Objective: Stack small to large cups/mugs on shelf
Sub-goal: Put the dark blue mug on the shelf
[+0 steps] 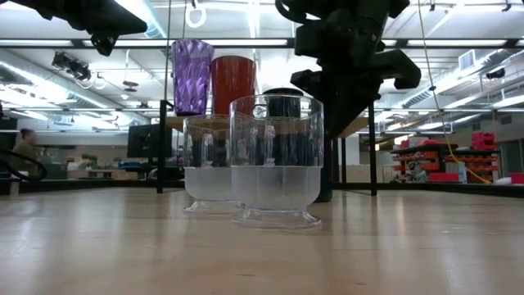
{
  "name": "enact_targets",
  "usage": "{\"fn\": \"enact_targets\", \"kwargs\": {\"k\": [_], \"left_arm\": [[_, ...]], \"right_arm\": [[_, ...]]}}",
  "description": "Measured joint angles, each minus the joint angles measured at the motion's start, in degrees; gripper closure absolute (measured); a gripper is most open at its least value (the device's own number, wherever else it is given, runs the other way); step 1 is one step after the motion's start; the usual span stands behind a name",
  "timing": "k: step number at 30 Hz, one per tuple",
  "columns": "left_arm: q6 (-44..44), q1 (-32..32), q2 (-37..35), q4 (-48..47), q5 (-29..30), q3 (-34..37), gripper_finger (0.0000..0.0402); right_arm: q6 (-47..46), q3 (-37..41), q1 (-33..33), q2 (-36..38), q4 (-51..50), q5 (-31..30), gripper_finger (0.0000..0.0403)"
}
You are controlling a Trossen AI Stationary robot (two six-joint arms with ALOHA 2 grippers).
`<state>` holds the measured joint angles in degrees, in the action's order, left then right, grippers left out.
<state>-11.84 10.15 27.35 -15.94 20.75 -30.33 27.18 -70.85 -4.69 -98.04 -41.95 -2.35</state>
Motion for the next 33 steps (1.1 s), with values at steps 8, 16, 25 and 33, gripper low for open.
{"fn": "enact_targets", "kwargs": {"k": [8,16,25,33], "left_arm": [[0.0,0.0,0.0,0.0,0.0,0.0,0.0383],[-0.8,0.0,0.0,0.0,0.0,0.0,0.0379],[-0.6,0.0,0.0,0.0,0.0,0.0,0.0385],[-0.4,0.0,0.0,0.0,0.0,0.0,0.0381]], "right_arm": [[1.3,0.0,0.1,0.0,0.0,0.0,0.035],[4.0,0.0,0.1,0.0,0.2,-0.2,0.0394],[5.0,-2.7,0.1,0.0,-1.5,-0.4,0.0398],[6.5,-6.8,0.1,0.2,-3.8,-0.5,0.0402]]}}
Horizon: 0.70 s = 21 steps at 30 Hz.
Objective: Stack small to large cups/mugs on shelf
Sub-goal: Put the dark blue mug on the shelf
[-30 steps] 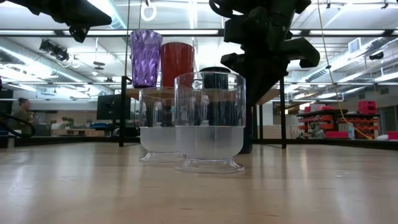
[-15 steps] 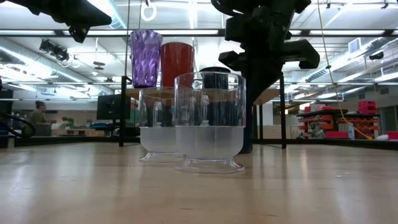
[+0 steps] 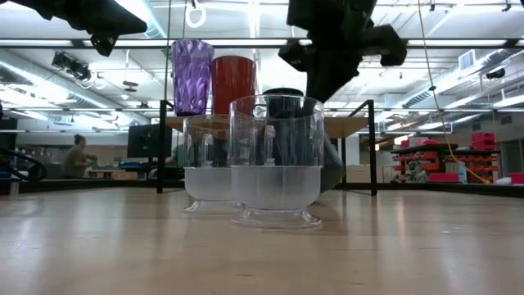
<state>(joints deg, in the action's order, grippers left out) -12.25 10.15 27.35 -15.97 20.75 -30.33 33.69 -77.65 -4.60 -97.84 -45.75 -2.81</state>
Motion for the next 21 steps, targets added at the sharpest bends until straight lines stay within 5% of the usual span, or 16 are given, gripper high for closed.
{"fn": "enact_targets", "kwargs": {"k": [21], "left_arm": [[-0.2,0.0,0.0,-0.3,0.0,0.0,0.0378]], "right_arm": [[-3.6,2.6,-0.8,-0.3,-0.3,0.8,0.0401]]}}
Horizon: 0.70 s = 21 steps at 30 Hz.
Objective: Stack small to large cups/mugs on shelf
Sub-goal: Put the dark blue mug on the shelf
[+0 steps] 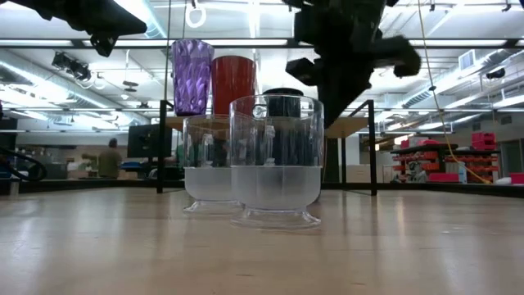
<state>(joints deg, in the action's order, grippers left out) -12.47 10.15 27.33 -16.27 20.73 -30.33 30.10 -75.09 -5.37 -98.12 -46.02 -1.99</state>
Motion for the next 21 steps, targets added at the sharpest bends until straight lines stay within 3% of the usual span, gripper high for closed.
{"fn": "enact_targets", "kwargs": {"k": [14,17,21], "left_arm": [[-0.4,0.0,0.0,0.1,0.0,0.0,0.0379],[-0.4,0.0,0.0,0.1,0.0,0.0,0.0378],[-0.4,0.0,0.0,0.1,0.0,0.0,0.0383]], "right_arm": [[-1.8,1.3,-0.5,0.3,4.5,-1.5,0.0397],[-4.2,0.9,0.5,0.3,8.8,-1.3,0.0367],[-4.9,0.9,1.0,0.3,14.1,-1.2,0.0289]]}}
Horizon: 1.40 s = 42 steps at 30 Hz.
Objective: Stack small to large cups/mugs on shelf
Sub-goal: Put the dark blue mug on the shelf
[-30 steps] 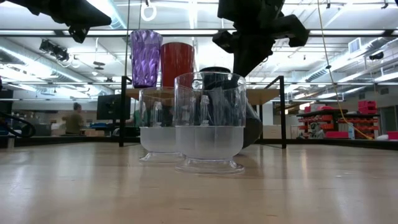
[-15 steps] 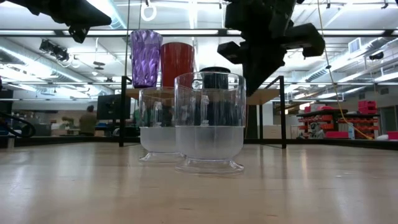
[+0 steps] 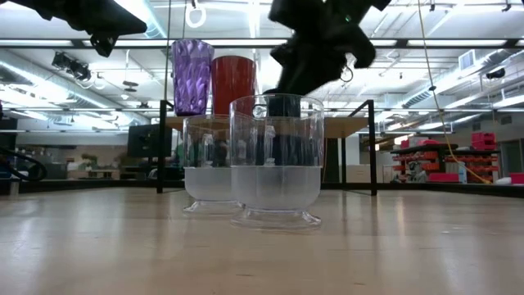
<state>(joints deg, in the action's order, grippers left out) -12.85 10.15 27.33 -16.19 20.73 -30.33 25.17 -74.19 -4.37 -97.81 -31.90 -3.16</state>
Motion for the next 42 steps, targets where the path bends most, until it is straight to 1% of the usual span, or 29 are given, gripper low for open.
{"fn": "enact_targets", "kwargs": {"k": [3,5,7,9,12,17,22,26,31,37,42], "left_arm": [[0.0,0.0,0.0,0.0,0.0,0.0,0.0385],[0.0,0.0,0.0,0.0,0.0,0.0,0.0383],[0.0,0.0,0.0,-0.1,0.0,0.0,0.0379],[0.0,0.1,0.0,-0.2,-0.1,0.0,0.0377],[0.0,0.1,0.0,-0.2,-1.1,0.0,0.0375],[0.0,0.1,0.0,-0.1,-1.1,0.0,0.0382],[0.0,0.1,0.0,0.0,-1.1,0.0,0.0385],[-0.1,0.1,0.0,0.0,-1.1,0.0,0.038],[-0.1,0.1,0.0,0.0,-1.1,0.0,0.0378],[-0.1,0.1,0.0,0.0,-1.1,0.0,0.0387],[-0.1,0.1,0.0,0.0,-1.1,0.0,0.0384]], "right_arm": [[-1.3,0.0,-0.2,-1.0,2.9,0.2,0.0234],[-1.6,0.1,-0.2,-2.8,3.2,0.4,0.0211],[-1.6,0.4,-0.1,-3.9,2.5,0.3,0.0199],[-1.3,0.4,-0.1,-4.6,3.5,0.1,0.0198],[-1.5,1.2,0.4,-4.7,2.8,0.1,0.0212],[-4.0,1.4,1.9,-4.8,3.2,-0.2,0.0248],[-4.0,1.5,2.7,-4.8,2.2,0.0,0.0302],[-4.0,1.5,2.9,-4.8,1.3,0.2,0.0347],[-3.6,1.4,3.2,-4.7,0.4,0.4,0.0387],[-1.2,1.4,3.0,-4.6,0.1,0.3,0.0391],[-1.0,1.3,3.0,-4.5,-0.1,0.6,0.0391]]}}
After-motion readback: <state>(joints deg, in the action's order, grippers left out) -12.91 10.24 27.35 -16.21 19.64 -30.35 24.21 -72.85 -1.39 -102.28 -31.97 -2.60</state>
